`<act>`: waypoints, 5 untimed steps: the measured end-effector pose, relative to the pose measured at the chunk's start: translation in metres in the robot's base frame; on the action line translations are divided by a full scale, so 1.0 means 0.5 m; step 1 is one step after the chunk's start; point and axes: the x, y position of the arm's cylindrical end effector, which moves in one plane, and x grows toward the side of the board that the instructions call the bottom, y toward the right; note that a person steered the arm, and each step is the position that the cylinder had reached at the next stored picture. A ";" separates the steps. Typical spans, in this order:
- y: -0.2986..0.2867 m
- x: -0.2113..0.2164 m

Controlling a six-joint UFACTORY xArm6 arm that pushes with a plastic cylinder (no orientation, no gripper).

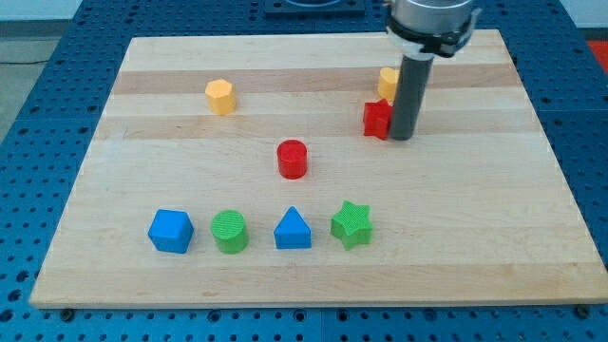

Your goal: Drag the red star diagonally bottom left to the yellow heart

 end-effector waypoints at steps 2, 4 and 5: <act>-0.043 -0.007; -0.046 -0.029; -0.060 -0.057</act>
